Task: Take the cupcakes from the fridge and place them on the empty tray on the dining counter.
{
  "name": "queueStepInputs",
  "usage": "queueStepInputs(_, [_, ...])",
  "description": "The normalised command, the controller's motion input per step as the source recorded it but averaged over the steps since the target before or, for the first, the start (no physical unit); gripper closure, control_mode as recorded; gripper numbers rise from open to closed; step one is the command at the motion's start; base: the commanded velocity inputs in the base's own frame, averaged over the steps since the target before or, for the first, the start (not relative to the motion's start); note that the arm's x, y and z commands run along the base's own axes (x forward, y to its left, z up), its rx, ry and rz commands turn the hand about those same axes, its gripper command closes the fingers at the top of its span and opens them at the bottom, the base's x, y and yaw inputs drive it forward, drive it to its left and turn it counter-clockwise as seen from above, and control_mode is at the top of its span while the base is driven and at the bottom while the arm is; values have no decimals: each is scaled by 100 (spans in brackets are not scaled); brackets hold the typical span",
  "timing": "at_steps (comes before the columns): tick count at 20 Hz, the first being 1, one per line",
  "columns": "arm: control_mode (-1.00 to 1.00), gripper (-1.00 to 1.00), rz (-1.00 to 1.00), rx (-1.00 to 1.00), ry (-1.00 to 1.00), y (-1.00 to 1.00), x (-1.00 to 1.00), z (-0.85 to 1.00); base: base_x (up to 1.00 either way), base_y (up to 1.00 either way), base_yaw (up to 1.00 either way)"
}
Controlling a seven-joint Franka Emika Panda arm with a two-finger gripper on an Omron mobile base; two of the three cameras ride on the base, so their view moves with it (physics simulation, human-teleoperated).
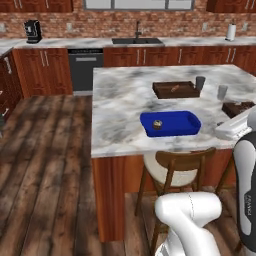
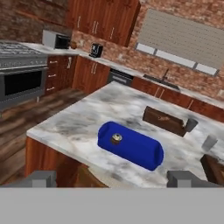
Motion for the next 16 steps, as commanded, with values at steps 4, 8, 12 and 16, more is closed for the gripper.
queueStepInputs(4, [100, -100, 0, 0, 0, 0, 0, 0, -100, -20, -18])
queueStepInputs(8, [100, -100, 0, 0, 0, 0, 0, 0, -84, -38, -52])
queueStepInputs(12, [100, -100, 0, 0, 0, 0, 0, 0, -17, -57, -66])
queueStepInputs(16, [100, -100, 0, 0, 0, 0, 0, 0, 12, -47, -77])
